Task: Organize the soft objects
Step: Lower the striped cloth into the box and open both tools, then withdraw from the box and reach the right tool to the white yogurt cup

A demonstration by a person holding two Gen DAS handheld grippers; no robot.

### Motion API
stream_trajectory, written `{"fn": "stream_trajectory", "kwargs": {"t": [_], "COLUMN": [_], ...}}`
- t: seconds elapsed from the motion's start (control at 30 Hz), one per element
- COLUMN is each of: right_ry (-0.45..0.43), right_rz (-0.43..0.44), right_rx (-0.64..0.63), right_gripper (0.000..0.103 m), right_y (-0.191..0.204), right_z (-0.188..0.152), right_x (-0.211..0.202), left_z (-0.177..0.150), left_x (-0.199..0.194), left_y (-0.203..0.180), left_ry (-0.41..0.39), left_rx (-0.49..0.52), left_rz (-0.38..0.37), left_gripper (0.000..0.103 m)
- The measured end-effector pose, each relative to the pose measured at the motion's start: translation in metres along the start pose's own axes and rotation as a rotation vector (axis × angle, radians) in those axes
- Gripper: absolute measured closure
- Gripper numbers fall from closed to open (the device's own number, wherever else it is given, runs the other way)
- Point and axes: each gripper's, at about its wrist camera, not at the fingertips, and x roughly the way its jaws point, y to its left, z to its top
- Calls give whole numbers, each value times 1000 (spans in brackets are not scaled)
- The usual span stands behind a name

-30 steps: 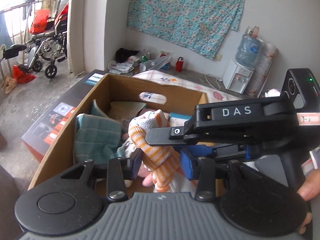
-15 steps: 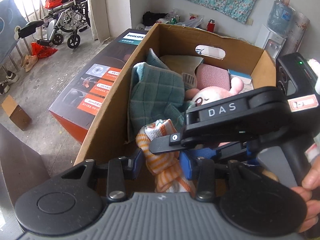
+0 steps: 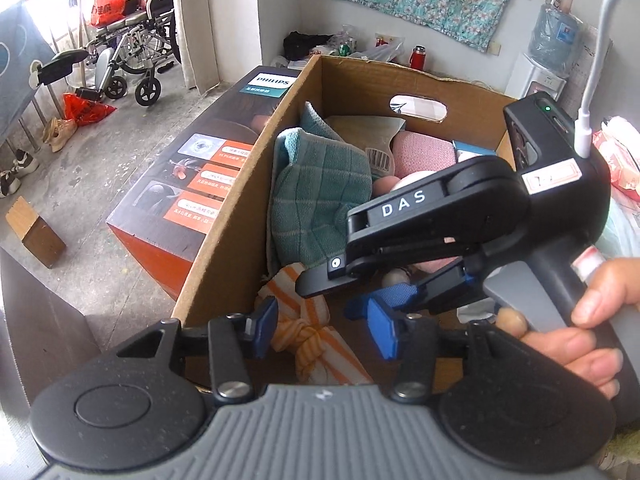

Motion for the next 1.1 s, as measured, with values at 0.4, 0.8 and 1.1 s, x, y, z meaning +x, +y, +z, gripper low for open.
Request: {"fn": "stream_trajectory", "kwargs": {"t": [0.4, 0.8, 1.1], "right_ry": [-21, -390, -707], "right_rz": [60, 146, 1], "right_rx": [25, -158, -179], "right_gripper": [55, 48, 45], "right_y": [-3, -3, -72], "right_z": [-1, -58, -138], "right_x": [1, -154, -285], "left_z": [-7, -15, -31], "left_x": [-15, -53, -57], "left_y": [-6, -78, -180], "left_ry": [-34, -194, -273], "left_rx": [-28, 39, 158], "left_rz": [-45, -180, -392], "left_gripper": [44, 32, 31]}}
